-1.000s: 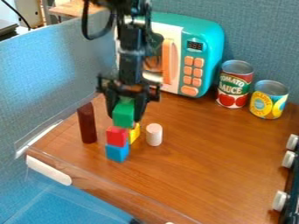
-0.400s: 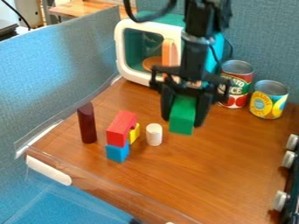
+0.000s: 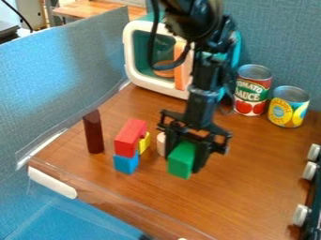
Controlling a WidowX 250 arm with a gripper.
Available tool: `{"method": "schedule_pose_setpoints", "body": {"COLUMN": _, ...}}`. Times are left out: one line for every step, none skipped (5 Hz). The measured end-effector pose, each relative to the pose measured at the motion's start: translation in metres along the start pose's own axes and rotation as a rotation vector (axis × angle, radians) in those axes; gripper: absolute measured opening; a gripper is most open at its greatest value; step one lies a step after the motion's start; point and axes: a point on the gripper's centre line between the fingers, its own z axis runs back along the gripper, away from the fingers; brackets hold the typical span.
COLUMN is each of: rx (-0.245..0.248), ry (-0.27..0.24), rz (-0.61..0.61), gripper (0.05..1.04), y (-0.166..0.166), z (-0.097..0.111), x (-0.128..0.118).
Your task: Move the green arch to the middle of the table
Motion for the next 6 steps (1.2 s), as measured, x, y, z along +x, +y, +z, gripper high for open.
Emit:
{"method": "schedule_pose_setpoints", "body": {"rx": 0.029, "ry": 0.0, "rz": -0.026, "gripper": 0.617, "y": 0.012, "z": -0.011, "x": 0.006}}
{"method": "schedule_pose_setpoints", "body": {"rx": 0.04, "ry": 0.007, "rz": -0.006, "gripper": 0.617, "y": 0.018, "z": -0.018, "x": 0.011}}
{"method": "schedule_pose_setpoints", "body": {"rx": 0.036, "ry": -0.01, "rz": -0.004, "gripper": 0.617, "y": 0.016, "z": -0.018, "x": 0.016}}
{"method": "schedule_pose_setpoints", "body": {"rx": 0.023, "ry": -0.031, "rz": -0.043, "gripper": 0.617, "y": 0.008, "z": -0.023, "x": 0.021}}
{"method": "schedule_pose_setpoints", "body": {"rx": -0.018, "ry": -0.081, "rz": -0.084, "gripper": 0.617, "y": 0.007, "z": -0.029, "x": 0.026}}
{"method": "schedule_pose_setpoints", "body": {"rx": -0.026, "ry": -0.074, "rz": -0.105, "gripper": 0.675, "y": 0.008, "z": -0.04, "x": 0.027}}
